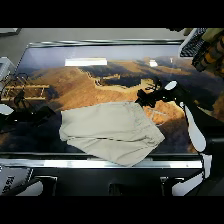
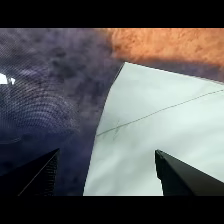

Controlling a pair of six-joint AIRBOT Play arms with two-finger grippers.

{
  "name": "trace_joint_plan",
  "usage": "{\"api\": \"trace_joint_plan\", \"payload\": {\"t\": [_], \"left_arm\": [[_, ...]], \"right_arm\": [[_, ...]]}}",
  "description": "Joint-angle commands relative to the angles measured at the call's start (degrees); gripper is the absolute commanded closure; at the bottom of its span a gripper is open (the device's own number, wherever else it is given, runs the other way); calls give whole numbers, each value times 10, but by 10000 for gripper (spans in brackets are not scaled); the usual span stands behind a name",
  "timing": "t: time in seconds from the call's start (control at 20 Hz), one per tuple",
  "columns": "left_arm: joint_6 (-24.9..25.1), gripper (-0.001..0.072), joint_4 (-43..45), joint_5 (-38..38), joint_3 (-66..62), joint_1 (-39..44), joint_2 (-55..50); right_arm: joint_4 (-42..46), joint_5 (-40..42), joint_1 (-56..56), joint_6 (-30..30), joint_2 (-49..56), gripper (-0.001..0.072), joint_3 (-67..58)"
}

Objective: Fold the clothes and pants, and hang the long-sleeved shirts on hangers.

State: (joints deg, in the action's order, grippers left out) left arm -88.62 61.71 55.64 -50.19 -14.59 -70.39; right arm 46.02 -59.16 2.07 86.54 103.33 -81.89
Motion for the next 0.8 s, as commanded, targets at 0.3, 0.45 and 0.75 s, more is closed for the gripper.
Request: {"api": "trace_joint_plan", "payload": {"t": [0.3, 0.45, 0.75], "left_arm": [[124, 22, -147, -69, -1, -7, -139], [124, 37, -157, -124, -1, -7, -145], [167, 40, -213, -137, -1, 9, -158]], "right_arm": [[3, -23, 3, -2, -16, 676, 0], [3, -35, 3, -2, -16, 676, 0], [2, -39, 3, -2, -16, 676, 0]]}}
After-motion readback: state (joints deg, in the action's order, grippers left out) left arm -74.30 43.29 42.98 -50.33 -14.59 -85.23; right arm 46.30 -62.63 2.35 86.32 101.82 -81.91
